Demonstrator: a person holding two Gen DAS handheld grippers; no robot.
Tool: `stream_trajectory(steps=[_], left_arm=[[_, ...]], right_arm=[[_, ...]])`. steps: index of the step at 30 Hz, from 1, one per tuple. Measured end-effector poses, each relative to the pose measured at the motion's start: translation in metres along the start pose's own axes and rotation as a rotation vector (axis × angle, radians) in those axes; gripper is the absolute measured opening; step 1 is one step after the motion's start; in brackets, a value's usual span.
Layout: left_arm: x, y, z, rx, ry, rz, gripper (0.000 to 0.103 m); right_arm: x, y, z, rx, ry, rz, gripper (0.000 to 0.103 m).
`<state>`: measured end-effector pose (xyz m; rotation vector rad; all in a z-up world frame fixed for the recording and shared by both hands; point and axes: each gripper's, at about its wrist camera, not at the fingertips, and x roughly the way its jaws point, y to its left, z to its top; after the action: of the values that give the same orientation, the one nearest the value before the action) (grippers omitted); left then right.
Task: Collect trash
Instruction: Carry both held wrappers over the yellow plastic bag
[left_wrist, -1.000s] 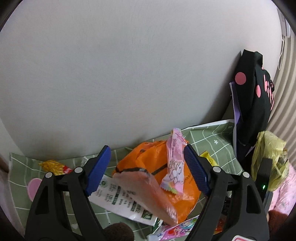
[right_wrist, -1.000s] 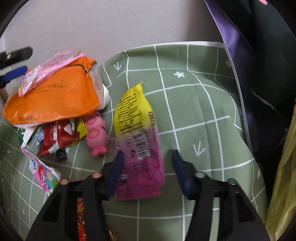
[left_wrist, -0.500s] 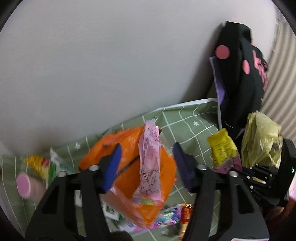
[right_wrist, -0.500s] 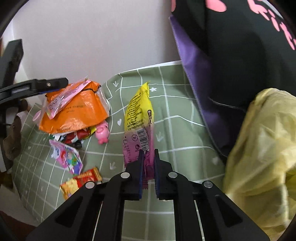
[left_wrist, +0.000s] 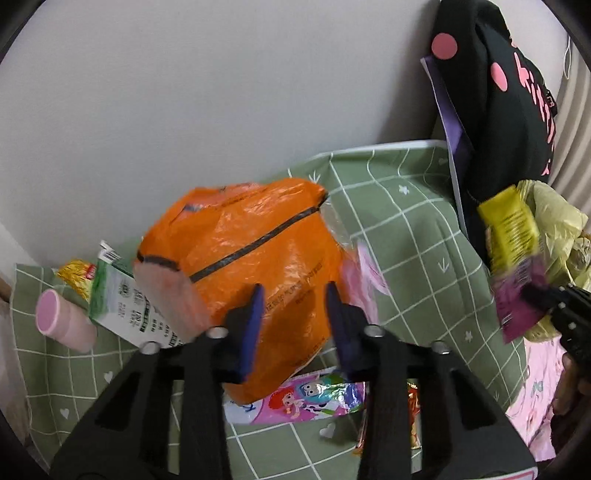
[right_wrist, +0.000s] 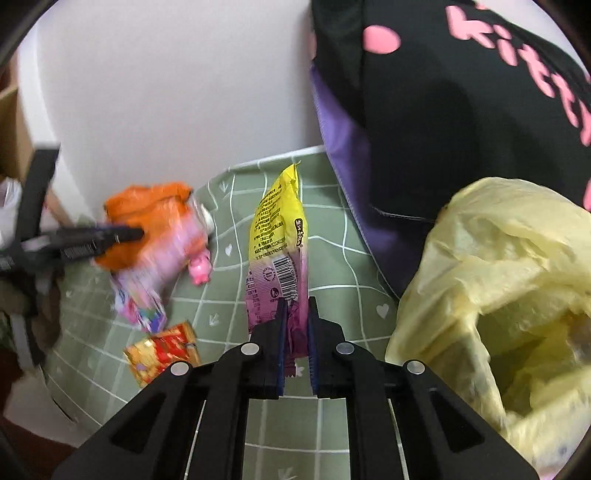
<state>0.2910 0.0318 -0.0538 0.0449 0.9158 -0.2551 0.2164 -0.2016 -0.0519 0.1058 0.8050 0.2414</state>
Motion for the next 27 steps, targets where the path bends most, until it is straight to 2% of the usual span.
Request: stream_trajectory(steps=[3,4,7,10,13,15,16,22,24,27], left_arm=[[-0.003,0.001,-0.007,0.031,-0.013,-0.054,0.025],[-0.009,0.000,-0.010,0.041,-0.026,-0.124,0.025],[-0.018,-0.015,-0.020,0.100,-0.017,-0.264,0.026],[-0.009,-0.034,-0.033,0.140,0.031,-0.323,0.031],[0.009,-0.048,-0.042,0.136,0.093,-0.336,0.032],[0.015,-0.051,-0.044,0.119,0.112,-0.352,0.038],[0.019,-0.053,-0.044,0.101,0.125,-0.362,0.044],[0.038,-0.073,-0.039,0.002,0.232,-0.422,0.056],[0.045,-0.080,-0.040,0.008,0.253,-0.408,0.057],[0.059,-0.087,-0.042,0.024,0.273,-0.341,0.057]], right_arm=[[-0.006,0.006,-0.002,-0.014,-0.010,-0.058,0.010],[-0.008,0.006,-0.003,-0.001,-0.014,-0.073,0.010],[-0.013,-0.001,-0.007,0.085,-0.010,-0.074,0.010],[-0.013,-0.004,-0.012,0.105,-0.001,-0.113,0.010],[-0.020,-0.002,-0.018,0.122,-0.005,-0.143,0.010],[-0.026,0.000,-0.024,0.104,-0.003,-0.185,0.010],[-0.028,0.000,-0.028,0.102,0.000,-0.197,0.010],[-0.038,-0.010,-0.057,0.204,0.017,-0.254,0.010],[-0.042,-0.009,-0.066,0.219,0.016,-0.281,0.010],[-0.047,-0.011,-0.077,0.239,0.023,-0.312,0.010]])
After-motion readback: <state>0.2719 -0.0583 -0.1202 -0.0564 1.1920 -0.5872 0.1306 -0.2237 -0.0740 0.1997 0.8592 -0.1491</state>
